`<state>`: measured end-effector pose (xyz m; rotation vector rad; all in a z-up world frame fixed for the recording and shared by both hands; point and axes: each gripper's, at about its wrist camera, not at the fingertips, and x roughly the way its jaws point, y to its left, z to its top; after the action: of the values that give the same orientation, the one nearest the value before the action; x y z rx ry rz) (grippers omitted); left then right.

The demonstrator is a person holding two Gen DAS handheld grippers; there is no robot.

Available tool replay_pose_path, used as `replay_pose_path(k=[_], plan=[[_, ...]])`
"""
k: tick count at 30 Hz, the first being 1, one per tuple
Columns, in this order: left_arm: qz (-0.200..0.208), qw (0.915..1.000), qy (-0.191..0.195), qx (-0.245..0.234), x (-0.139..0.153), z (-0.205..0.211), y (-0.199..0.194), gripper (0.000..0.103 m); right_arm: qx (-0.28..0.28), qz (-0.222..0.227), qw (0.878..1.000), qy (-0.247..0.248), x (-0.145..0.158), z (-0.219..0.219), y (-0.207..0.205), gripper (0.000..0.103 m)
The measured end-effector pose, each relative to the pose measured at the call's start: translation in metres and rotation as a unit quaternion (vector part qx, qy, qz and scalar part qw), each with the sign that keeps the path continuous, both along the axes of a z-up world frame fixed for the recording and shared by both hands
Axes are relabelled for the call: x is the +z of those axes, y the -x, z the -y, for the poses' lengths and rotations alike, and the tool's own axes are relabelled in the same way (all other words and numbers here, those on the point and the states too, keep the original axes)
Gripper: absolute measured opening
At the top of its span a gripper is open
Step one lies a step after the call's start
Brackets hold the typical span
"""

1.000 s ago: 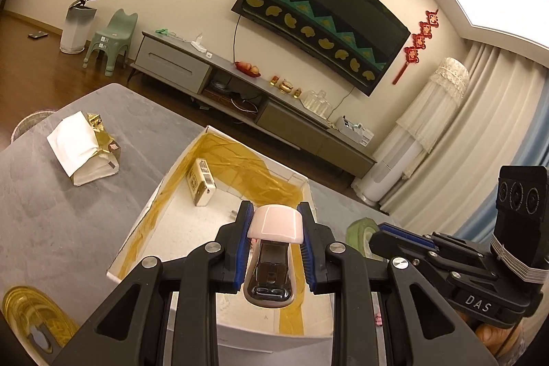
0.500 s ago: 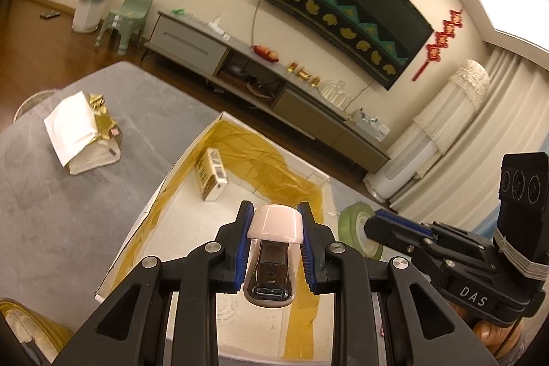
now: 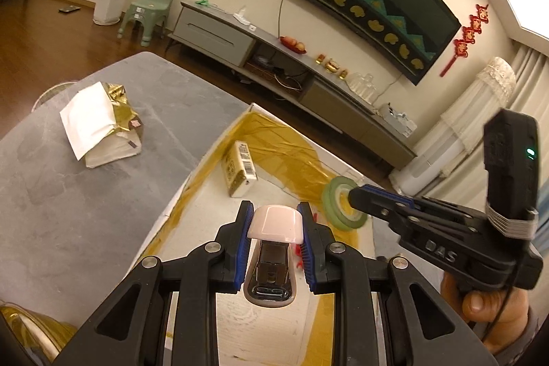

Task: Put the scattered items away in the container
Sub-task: 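Bring the held stapler and tape roll over the white box with both tools, then open right tool to drop the tape roll while left tool releases the stapler into the box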

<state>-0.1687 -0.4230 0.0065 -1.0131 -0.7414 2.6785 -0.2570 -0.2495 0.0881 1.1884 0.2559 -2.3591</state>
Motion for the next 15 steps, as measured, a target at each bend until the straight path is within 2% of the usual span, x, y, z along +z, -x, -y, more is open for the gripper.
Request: replay_pose_path(k=[12, 15], plan=[[0.008, 0.9998, -0.015, 0.007, -0.005, 0.005, 0.01, 0.027, -0.016, 0.019, 1.0, -0.019, -0.025, 0.015, 0.043, 0.014], [0.01, 0.9995, -0.028, 0.007, -0.008, 0.006, 0.012, 0.028, -0.027, 0.034, 0.999, -0.006, -0.034, 0.011, 0.056, 0.019]])
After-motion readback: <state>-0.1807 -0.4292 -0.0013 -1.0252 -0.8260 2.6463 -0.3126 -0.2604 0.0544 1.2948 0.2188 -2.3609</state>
